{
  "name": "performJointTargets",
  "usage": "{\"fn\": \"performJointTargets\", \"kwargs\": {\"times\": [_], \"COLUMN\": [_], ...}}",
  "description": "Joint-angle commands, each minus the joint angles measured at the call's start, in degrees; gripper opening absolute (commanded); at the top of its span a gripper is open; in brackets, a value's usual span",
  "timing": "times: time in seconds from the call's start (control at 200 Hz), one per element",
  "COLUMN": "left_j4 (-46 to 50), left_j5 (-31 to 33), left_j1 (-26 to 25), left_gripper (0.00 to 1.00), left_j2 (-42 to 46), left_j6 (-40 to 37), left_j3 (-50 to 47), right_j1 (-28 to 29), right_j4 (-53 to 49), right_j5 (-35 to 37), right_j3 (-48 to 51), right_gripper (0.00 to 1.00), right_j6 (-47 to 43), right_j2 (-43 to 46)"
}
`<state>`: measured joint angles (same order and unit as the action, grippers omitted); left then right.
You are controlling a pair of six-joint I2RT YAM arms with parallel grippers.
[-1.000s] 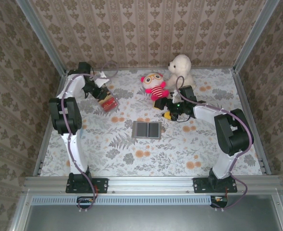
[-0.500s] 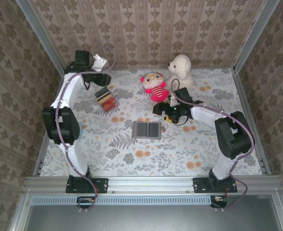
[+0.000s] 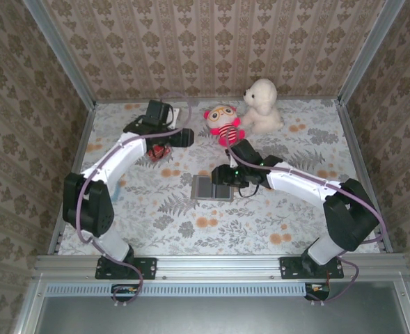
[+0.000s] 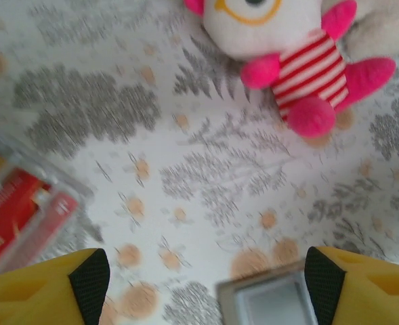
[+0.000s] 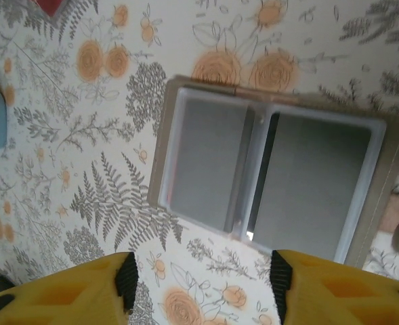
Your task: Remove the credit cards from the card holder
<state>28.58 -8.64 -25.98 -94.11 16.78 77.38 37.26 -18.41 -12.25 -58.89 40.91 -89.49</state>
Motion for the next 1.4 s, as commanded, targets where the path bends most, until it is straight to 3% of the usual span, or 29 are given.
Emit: {"fn": "performJointTargets", "kwargs": {"times": [0.0,0.17,0.46,0.595,0.705,0.86,1.395], "left_j4": [-0.5,-0.9,-5.4,-8.2,-8.5,-9.9,-14.3], "left_j5": [2.0,1.3,-9.0,-11.0,-10.6,-11.6,-12.9], "left_j1": [-3.6,-6.5,-9.4,-10.9,-12.1,-13.2,-14.7], "left_gripper": [0.79,0.74,0.58,0.38,0.29,0.28,0.22], "left_j2": [3.5,3.3,1.2,0.0,-2.2,-5.1,-10.9], "left_j6": [9.1,15.1,22.5,24.7,25.8,27.2,32.6], "left_j3": [-3.1,-8.2,-11.8,-12.8,-12.6,-12.3,-12.5], "right_j1": [0.7,0.7,-0.7,-1.8,-2.4,-2.7,-2.8], "right_j4": [-1.6,2.0,1.2,-0.3,-0.6,-0.4,-0.8], "right_j5": [3.6,2.6,7.1,9.4,9.3,8.8,8.0], "right_j3": [2.9,5.0,2.6,1.5,0.9,0.4,-0.1], "right_gripper": [0.51,0.45,0.37,0.36,0.31,0.25,0.25], "right_j6": [3.1,6.2,5.2,4.0,3.4,2.9,1.7], "right_j2": [-0.3,-2.8,-6.3,-7.3,-8.4,-9.5,-12.9]}}
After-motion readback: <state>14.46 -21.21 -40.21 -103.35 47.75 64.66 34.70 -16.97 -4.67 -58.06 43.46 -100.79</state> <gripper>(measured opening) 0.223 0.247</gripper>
